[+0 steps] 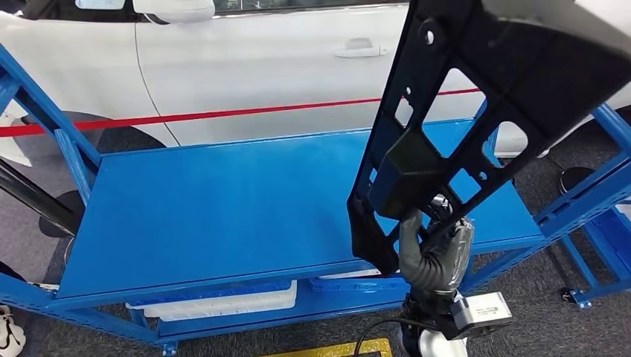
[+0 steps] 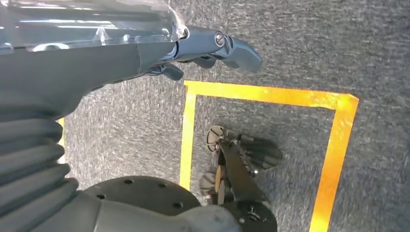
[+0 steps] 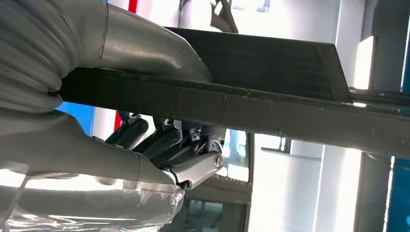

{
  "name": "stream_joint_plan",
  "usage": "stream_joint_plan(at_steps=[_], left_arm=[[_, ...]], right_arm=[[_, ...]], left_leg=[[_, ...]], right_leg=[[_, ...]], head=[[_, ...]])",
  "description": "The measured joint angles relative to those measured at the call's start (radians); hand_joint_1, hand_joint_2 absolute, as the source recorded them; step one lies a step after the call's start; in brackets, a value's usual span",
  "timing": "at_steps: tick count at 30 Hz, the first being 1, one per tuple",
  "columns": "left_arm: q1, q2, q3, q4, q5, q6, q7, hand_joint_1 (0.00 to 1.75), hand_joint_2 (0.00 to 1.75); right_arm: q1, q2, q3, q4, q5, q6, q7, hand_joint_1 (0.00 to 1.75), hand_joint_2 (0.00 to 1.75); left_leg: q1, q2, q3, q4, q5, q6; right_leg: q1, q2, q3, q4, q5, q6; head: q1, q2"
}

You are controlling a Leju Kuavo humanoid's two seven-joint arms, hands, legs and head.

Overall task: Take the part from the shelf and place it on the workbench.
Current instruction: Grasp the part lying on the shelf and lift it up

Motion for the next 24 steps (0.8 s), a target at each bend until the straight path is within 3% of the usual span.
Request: stream_joint_plan(at_steps=[1, 3, 5, 7, 11, 12, 14, 16, 17, 18, 19, 21, 22, 24], left_arm=[[0.000, 0.000, 0.003, 0.000, -0.002, -0.003, 0.000, 0.00, 1.75], [0.001, -0.001, 0.008, 0.000, -0.004, -0.007, -0.001, 0.00, 1.75], [0.001, -0.003, 0.012, 0.000, -0.006, -0.009, -0.001, 0.00, 1.75], [0.000, -0.005, 0.017, 0.000, -0.008, -0.009, -0.001, 0.00, 1.75], [0.001, -0.005, 0.028, 0.000, -0.010, -0.009, -0.001, 0.00, 1.75], [0.001, -0.005, 0.030, 0.000, -0.011, -0.009, -0.001, 0.00, 1.75], [0.001, -0.005, 0.033, 0.000, -0.014, -0.009, 0.000, 0.00, 1.75], [0.001, -0.005, 0.035, 0.000, -0.018, -0.009, 0.002, 0.00, 1.75], [0.001, -0.005, 0.035, 0.000, -0.019, -0.009, 0.003, 0.00, 1.75], [0.001, -0.005, 0.036, 0.000, -0.021, -0.009, 0.004, 0.00, 1.75], [0.000, -0.005, 0.036, 0.000, -0.023, -0.009, 0.006, 0.00, 1.75], [-0.002, -0.004, 0.037, 0.000, -0.027, -0.009, 0.010, 0.00, 1.75], [-0.005, -0.004, 0.038, 0.000, -0.029, -0.009, 0.011, 0.00, 1.75], [-0.007, -0.003, 0.042, -0.001, -0.030, -0.008, 0.015, 0.00, 1.75]], right_arm=[[0.013, 0.000, -0.002, -0.002, -0.004, 0.011, -0.007, 1.75, 1.75], [0.035, 0.000, -0.003, -0.005, -0.007, 0.028, -0.020, 1.75, 1.75], [0.050, 0.000, -0.004, -0.013, -0.006, 0.042, -0.032, 1.75, 1.75], [0.060, 0.001, -0.002, -0.022, -0.003, 0.057, -0.042, 1.75, 1.75], [0.077, 0.004, 0.003, -0.033, 0.000, 0.068, -0.050, 1.75, 1.75], [0.079, 0.005, 0.005, -0.035, 0.000, 0.071, -0.051, 1.75, 1.75], [0.082, 0.009, 0.009, -0.039, 0.001, 0.080, -0.055, 1.75, 1.75], [0.087, 0.011, 0.013, -0.042, 0.003, 0.090, -0.058, 1.75, 1.75], [0.089, 0.012, 0.014, -0.043, 0.005, 0.094, -0.058, 1.75, 1.75], [0.091, 0.013, 0.015, -0.043, 0.009, 0.097, -0.059, 1.75, 1.75], [0.093, 0.013, 0.016, -0.044, 0.012, 0.100, -0.061, 1.75, 1.75], [0.094, 0.015, 0.018, -0.049, 0.021, 0.107, -0.066, 1.75, 1.75], [0.095, 0.016, 0.021, -0.053, 0.027, 0.111, -0.070, 1.75, 1.75], [0.098, 0.017, 0.026, -0.059, 0.039, 0.116, -0.078, 1.75, 1.75]], left_leg=[[0.000, 0.000, -0.003, 0.001, 0.001, 0.000], [0.001, 0.000, -0.009, 0.006, 0.002, -0.001], [0.002, 0.000, -0.014, 0.015, 0.001, -0.005], [0.000, -0.002, -0.020, 0.027, -0.001, -0.016], [0.000, -0.005, -0.031, 0.036, 0.000, -0.041], [0.002, -0.005, -0.038, 0.048, -0.014, -0.046], [0.005, -0.005, -0.069, 0.134, -0.089, -0.054], [0.006, -0.005, -0.104, 0.256, -0.170, -0.058], [0.006, -0.005, -0.106, 0.290, -0.186, -0.058], [0.005, -0.005, -0.090, 0.288, -0.184, -0.057], [0.005, -0.005, -0.055, 0.246, -0.167, -0.053], [0.001, -0.005, 0.043, 0.100, -0.124, -0.042], [-0.002, -0.005, 0.076, 0.044, -0.109, -0.037], [-0.010, -0.005, 0.091, 0.006, -0.098, -0.028]], right_leg=[[-0.003, 0.000, -0.023, 0.056, -0.023, 0.003], [-0.008, -0.001, -0.026, 0.079, -0.016, 0.008], [-0.014, -0.001, 0.044, -0.042, 0.045, 0.010], [-0.014, 0.001, 0.105, -0.158, 0.086, 0.005], [-0.009, 0.002, 0.102, -0.184, 0.104, -0.021], [-0.010, 0.001, 0.098, -0.187, 0.110, -0.029], [-0.011, -0.003, 0.083, -0.190, 0.126, -0.043], [-0.008, -0.004, 0.062, -0.188, 0.140, -0.048], [-0.006, -0.004, 0.052, -0.185, 0.146, -0.048], [-0.004, -0.004, 0.041, -0.183, 0.153, -0.047], [-0.002, -0.004, 0.030, -0.181, 0.160, -0.045], [0.000, -0.004, 0.017, -0.177, 0.174, -0.040], [0.001, -0.004, 0.013, -0.177, 0.181, -0.035], [-0.001, -0.006, 0.012, -0.179, 0.195, -0.022]], head=[[0.000, 0.000], [0.000, 0.000], [0.001, 0.000], [0.000, 0.000], [0.000, 0.000], [-0.001, 0.000], [-0.004, 0.000], [-0.006, 0.000], [-0.005, 0.000], [-0.005, 0.000], [-0.005, 0.000], [-0.005, 0.000], [-0.004, 0.000], [-0.003, 0.000]])
